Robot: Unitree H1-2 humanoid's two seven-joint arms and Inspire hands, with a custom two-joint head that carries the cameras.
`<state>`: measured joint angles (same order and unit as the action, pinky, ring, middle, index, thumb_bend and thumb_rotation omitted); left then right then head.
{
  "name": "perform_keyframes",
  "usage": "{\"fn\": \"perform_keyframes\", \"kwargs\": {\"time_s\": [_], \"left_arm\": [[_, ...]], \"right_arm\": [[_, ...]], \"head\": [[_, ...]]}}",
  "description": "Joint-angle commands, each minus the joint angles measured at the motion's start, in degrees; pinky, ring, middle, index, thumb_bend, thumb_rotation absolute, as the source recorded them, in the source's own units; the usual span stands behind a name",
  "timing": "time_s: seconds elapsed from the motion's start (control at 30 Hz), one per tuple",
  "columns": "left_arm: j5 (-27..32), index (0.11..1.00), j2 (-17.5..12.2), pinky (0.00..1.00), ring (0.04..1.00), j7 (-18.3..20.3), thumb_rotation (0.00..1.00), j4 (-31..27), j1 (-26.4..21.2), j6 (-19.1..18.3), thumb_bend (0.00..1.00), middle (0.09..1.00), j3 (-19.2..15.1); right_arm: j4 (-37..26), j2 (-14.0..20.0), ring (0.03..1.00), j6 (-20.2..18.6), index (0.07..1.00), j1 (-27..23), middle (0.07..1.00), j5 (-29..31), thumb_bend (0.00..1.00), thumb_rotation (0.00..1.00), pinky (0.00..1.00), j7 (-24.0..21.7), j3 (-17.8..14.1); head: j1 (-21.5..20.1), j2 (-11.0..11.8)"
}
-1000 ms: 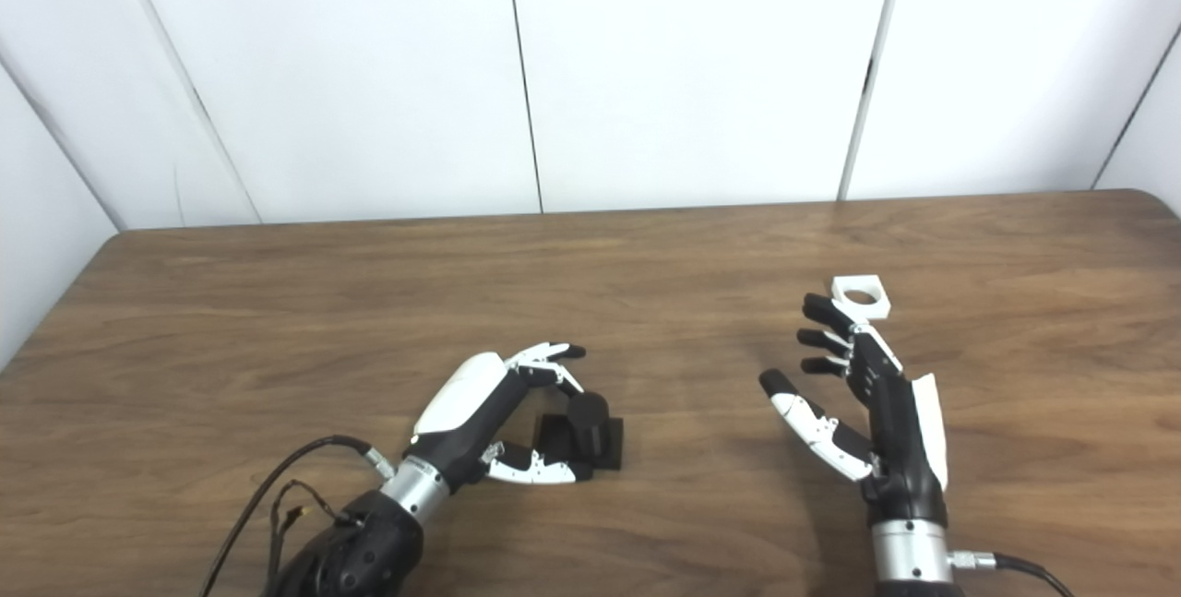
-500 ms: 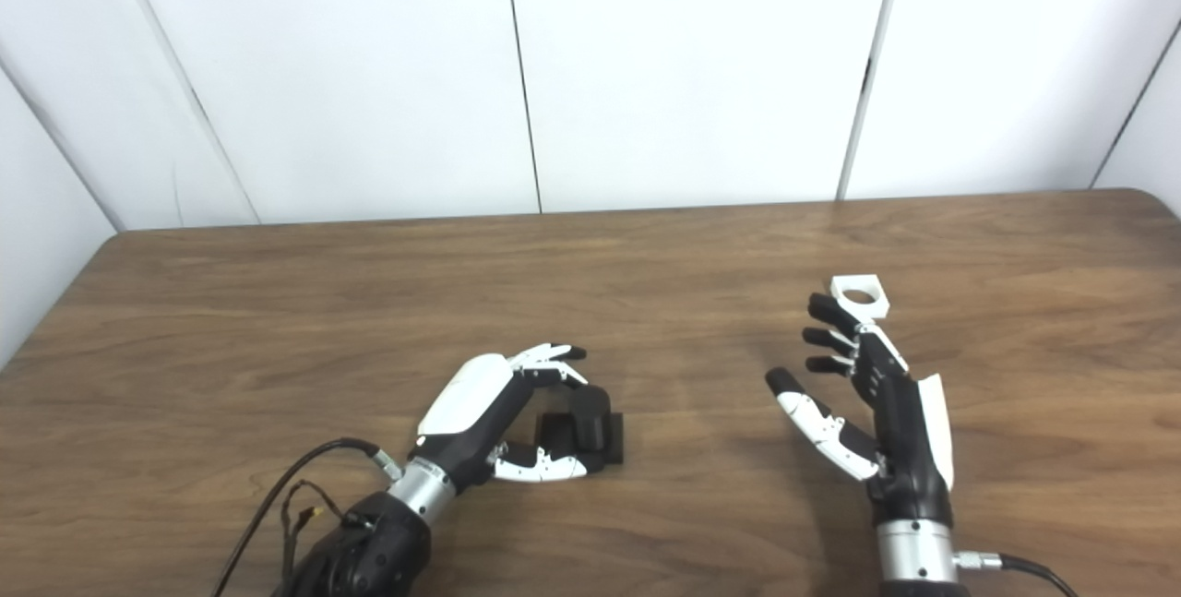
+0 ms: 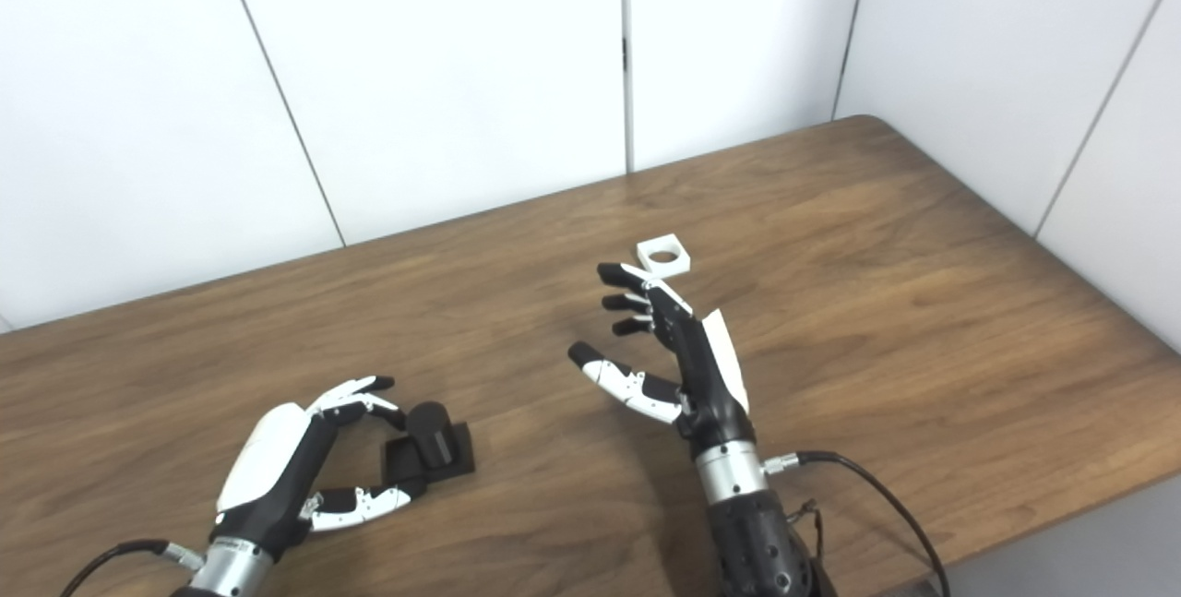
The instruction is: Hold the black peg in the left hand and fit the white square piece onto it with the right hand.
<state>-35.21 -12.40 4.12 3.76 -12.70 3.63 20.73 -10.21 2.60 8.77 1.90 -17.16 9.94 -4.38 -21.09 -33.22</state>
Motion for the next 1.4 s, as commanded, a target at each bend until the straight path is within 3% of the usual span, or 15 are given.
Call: {"fn": "perform_keyframes", "kwargs": {"time_s": [0.0, 0.17, 0.37, 0.53, 0.6, 0.83, 1.03, 1.17, 1.37], "left_arm": [[0.4, 0.582, -0.7, 0.77, 0.884, 1.1, 0.21, 0.1, -0.1, 0.0, 0.71, 0.853, -0.1], [0.1, 0.579, -0.5, 0.76, 0.880, 0.6, 0.21, 0.9, -0.1, 0.8, 0.71, 0.847, -0.3], [-0.4, 0.578, -0.4, 0.76, 0.873, 0.5, 0.20, 1.1, 0.1, 0.8, 0.71, 0.845, -0.4], [-0.4, 0.580, -0.3, 0.74, 0.870, 0.2, 0.21, 1.4, 0.3, 1.3, 0.71, 0.844, -0.5], [-0.3, 0.580, -0.2, 0.73, 0.866, -0.1, 0.19, 1.4, 0.4, 1.6, 0.71, 0.840, -0.5], [-0.7, 0.580, -0.1, 0.74, 0.872, -0.6, 0.20, 1.8, 0.5, 1.6, 0.71, 0.842, -0.6], [-0.7, 0.580, 0.0, 0.75, 0.875, -0.6, 0.20, 1.4, 0.9, 1.2, 0.72, 0.844, -0.7], [-1.1, 0.578, 0.0, 0.74, 0.869, -1.0, 0.18, 1.7, 1.1, 1.4, 0.72, 0.843, -0.6], [-1.1, 0.575, 0.1, 0.74, 0.872, -1.0, 0.19, 1.5, 1.1, 1.1, 0.72, 0.843, -0.4]], "right_arm": [[-2.7, 3.1, 0.724, 0.8, 0.776, -2.8, 0.794, -3.6, 0.53, 0.31, 0.61, 1.1, -1.4], [-3.9, 11.4, 0.664, -1.2, 0.743, -7.8, 0.739, -12.2, 0.57, 0.29, 0.54, -0.5, -2.5], [-6.1, 21.1, 0.733, -7.1, 0.728, -14.0, 0.758, -16.0, 0.62, 0.26, 0.62, -8.2, -2.2], [-6.4, 26.2, 0.761, -13.2, 0.734, -18.7, 0.791, -20.5, 0.65, 0.29, 0.60, -14.8, -0.5], [-5.1, 27.0, 0.759, -14.2, 0.732, -20.5, 0.800, -21.2, 0.66, 0.26, 0.59, -15.8, 0.1], [2.1, 30.0, 0.808, -13.7, 0.741, -27.1, 0.821, -22.5, 0.65, 0.19, 0.65, -18.2, 3.0], [11.1, 33.7, 0.832, -11.1, 0.763, -32.8, 0.828, -21.4, 0.64, 0.30, 0.72, -20.6, 6.2], [16.3, 36.1, 0.871, -9.1, 0.785, -36.4, 0.874, -18.9, 0.66, 0.36, 0.72, -24.4, 8.4], [23.7, 38.8, 0.897, -7.3, 0.800, -41.6, 0.886, -15.2, 0.74, 0.30, 0.77, -30.8, 11.4]], "head": [[-0.1, -0.1], [-0.7, 0.3], [-0.5, 0.6], [-0.1, 0.8], [0.2, 0.9], [1.1, 0.7], [1.4, 0.9], [1.8, 1.2], [2.2, 1.0]]}}
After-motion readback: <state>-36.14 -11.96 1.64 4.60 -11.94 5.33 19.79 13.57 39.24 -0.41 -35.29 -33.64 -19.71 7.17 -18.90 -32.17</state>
